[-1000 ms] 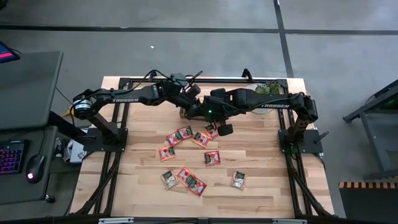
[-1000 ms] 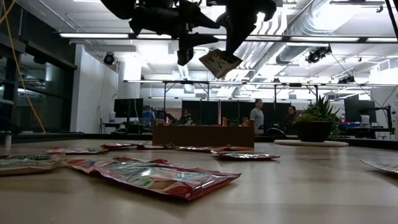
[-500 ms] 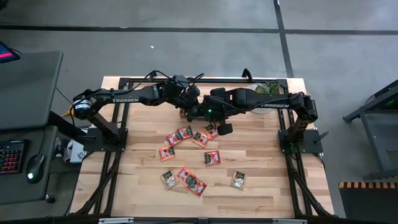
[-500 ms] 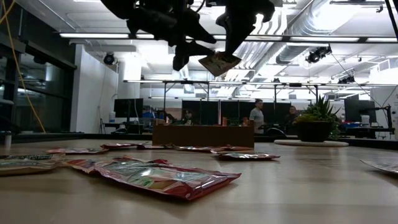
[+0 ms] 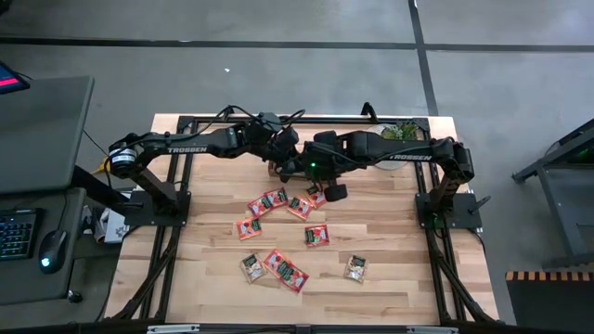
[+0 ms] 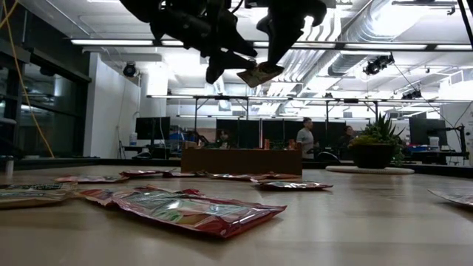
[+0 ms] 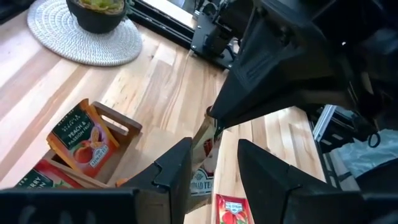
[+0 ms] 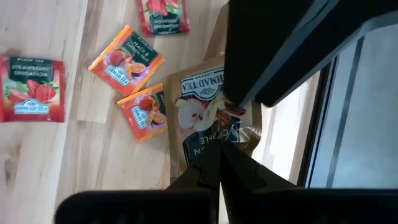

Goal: Pick & Place Tea
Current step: Put the brown tea bag into the left section of the wooden organizer

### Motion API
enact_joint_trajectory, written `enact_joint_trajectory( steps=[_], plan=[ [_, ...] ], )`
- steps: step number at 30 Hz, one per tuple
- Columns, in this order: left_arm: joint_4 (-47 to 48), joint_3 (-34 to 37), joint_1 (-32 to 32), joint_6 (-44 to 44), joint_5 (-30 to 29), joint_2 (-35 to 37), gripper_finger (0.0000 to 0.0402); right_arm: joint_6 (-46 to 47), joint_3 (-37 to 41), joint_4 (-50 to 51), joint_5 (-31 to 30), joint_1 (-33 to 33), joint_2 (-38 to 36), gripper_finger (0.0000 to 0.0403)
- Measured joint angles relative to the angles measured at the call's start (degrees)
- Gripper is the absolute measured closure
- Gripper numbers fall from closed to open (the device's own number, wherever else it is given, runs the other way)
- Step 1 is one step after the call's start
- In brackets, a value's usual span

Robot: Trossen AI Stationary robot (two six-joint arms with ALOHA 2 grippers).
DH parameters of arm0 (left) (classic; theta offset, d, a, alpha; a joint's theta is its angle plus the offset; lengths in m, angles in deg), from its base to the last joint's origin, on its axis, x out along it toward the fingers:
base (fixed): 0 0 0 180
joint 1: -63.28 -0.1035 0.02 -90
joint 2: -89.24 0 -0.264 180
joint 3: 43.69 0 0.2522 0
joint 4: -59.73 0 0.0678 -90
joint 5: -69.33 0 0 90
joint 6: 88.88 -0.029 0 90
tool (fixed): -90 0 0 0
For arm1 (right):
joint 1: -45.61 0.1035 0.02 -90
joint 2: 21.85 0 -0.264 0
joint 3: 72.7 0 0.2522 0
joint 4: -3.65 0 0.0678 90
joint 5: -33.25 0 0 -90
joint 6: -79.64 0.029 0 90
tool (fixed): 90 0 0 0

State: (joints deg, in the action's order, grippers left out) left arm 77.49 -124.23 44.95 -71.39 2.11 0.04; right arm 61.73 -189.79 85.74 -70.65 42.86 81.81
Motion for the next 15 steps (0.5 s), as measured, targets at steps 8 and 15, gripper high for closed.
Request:
enact_joint_trajectory(
  steps=[8, 15],
  plan=[
    [0.1, 0.0, -0.1, -0.5, 0.2, 0.0, 0.027, -0.1, -0.1, 1.4, 1.4, 0.2, 0.0, 0.0403],
    [0.1, 0.0, 0.0, -0.5, 2.3, 0.0, 0.027, -0.5, -0.1, -1.4, 2.3, 0.2, 0.0, 0.0403]
  ],
)
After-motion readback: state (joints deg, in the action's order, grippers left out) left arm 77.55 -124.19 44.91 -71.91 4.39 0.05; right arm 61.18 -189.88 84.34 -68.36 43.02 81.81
